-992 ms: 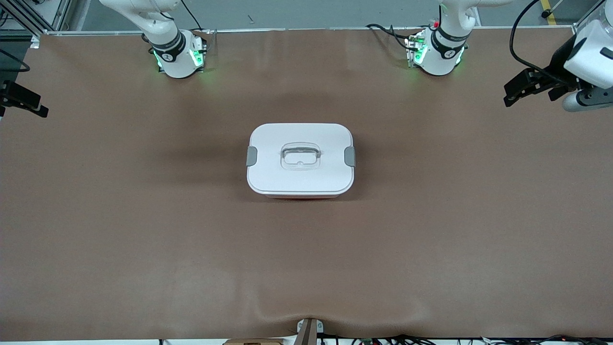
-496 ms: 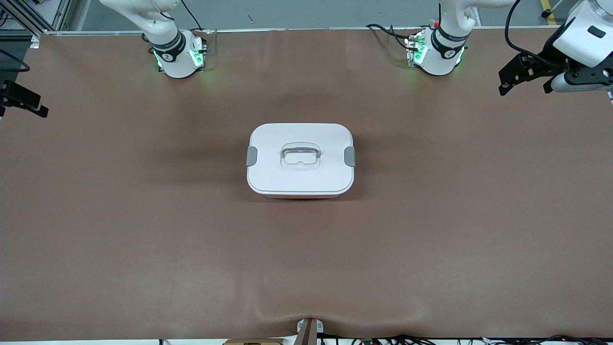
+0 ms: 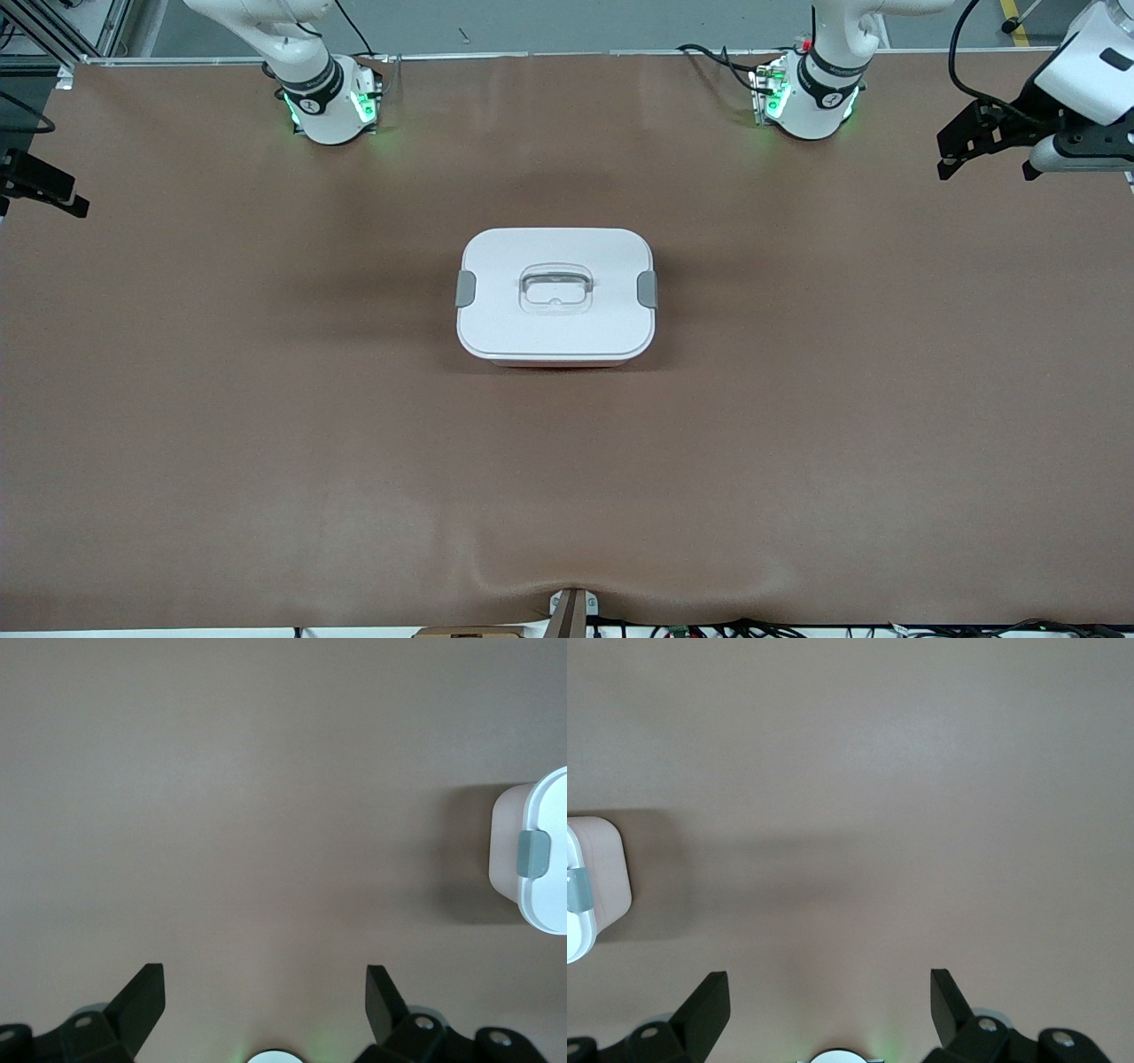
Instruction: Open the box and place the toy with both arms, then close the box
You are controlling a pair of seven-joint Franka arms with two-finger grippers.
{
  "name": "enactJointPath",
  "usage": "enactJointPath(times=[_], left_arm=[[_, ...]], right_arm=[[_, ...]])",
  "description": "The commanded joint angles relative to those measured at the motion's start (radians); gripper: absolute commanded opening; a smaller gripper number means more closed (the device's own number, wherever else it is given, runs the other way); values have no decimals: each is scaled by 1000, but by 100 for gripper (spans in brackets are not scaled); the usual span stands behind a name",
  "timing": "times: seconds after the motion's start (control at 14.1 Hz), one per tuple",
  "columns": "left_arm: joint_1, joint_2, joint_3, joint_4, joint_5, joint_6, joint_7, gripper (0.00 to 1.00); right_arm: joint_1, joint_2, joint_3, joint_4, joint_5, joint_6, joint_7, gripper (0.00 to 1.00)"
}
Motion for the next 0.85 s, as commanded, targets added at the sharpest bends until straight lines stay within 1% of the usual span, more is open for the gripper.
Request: enactJointPath(times=[0.0,0.21,0.35,0.43,0.78], left_arm=[[-7,-3,7,10,21,8,7,100],[-2,37,6,56,18,6,5,100],[3,43,6,67,5,3,6,100],[1,45,6,67,5,3,3,100],[0,46,6,67,5,3,2,100]], right_arm=[[-26,3,13,7,5,0,1,100],[-26,12,13,12,8,-3,4,100],[-42,26,9,18,68,-8,4,100],[-52,26,9,18,77,-6,-1,100],[-37,24,13,18,53,-1,-22,100]])
